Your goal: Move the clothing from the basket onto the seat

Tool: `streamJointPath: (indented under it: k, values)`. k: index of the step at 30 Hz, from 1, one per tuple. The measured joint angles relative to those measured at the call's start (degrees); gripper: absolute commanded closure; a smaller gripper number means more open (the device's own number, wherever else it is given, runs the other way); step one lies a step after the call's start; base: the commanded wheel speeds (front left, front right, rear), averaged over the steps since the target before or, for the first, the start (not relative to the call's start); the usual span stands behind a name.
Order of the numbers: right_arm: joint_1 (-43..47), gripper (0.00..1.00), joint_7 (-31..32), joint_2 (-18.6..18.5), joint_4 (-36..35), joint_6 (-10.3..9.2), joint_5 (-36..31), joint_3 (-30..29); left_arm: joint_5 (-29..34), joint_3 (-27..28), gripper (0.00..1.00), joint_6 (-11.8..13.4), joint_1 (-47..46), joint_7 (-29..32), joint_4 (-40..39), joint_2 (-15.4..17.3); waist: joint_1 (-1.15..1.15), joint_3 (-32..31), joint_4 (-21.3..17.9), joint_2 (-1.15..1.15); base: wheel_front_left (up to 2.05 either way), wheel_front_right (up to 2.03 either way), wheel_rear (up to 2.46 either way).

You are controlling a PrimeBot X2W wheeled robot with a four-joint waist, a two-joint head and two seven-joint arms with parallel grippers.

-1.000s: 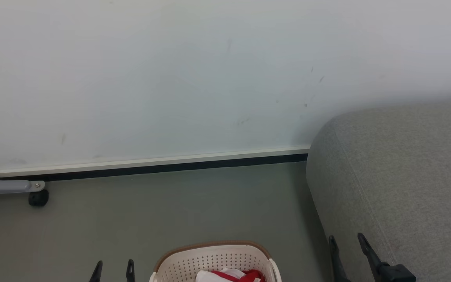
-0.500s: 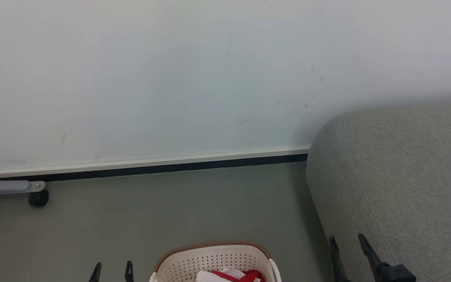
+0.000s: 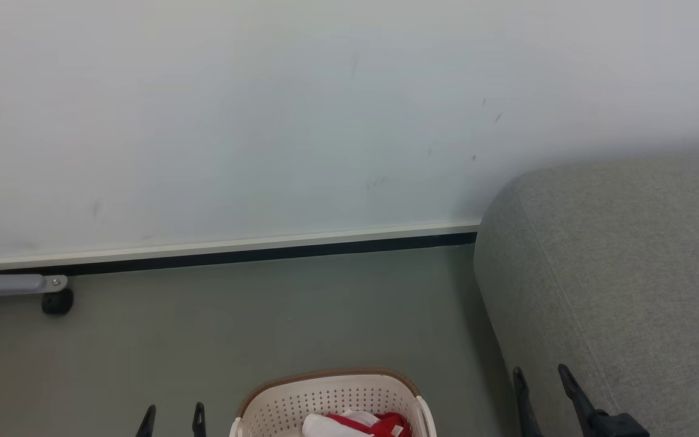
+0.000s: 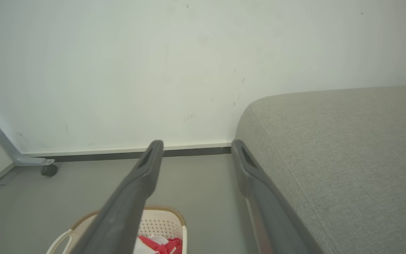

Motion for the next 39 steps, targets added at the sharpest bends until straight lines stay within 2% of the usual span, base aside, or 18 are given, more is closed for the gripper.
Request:
streamJointPath:
  k: [9, 17, 27, 39]
  values:
    - [-0.4, 0.0, 0.0, -0.2, -2.7, -0.01, 0.0, -2.1, 1.4, -1.0, 0.0, -1.0, -0.8, 0.0, -0.2, 0.7, 0.0, 3.7, -0.2, 0.0, 0.0, 0.0, 0.0]
    - [-3.2, 0.0, 0.0, -1.1, -4.7, -0.01, 0.0, -4.5, 3.9, -4.6, 0.0, -2.1, -4.7, 0.0, 1.9, 0.5, 0.01, 8.9, -0.5, 0.01, 0.0, 0.0, 0.0]
    - [-8.3, 0.0, -0.2, -1.5, -7.3, -0.01, -0.6, -5.6, 7.5, -10.9, 0.0, -5.0, -11.3, 1.3, 8.3, -0.5, 0.01, 16.0, -1.8, 0.01, 0.0, 0.0, 0.0]
    - [-15.2, 0.0, -0.4, -2.2, -10.0, 0.2, -1.5, -6.1, 11.7, -17.1, 0.0, -6.5, -20.4, 4.4, 17.4, -1.7, 0.01, 24.9, -4.4, 0.01, 0.0, 0.0, 0.0]
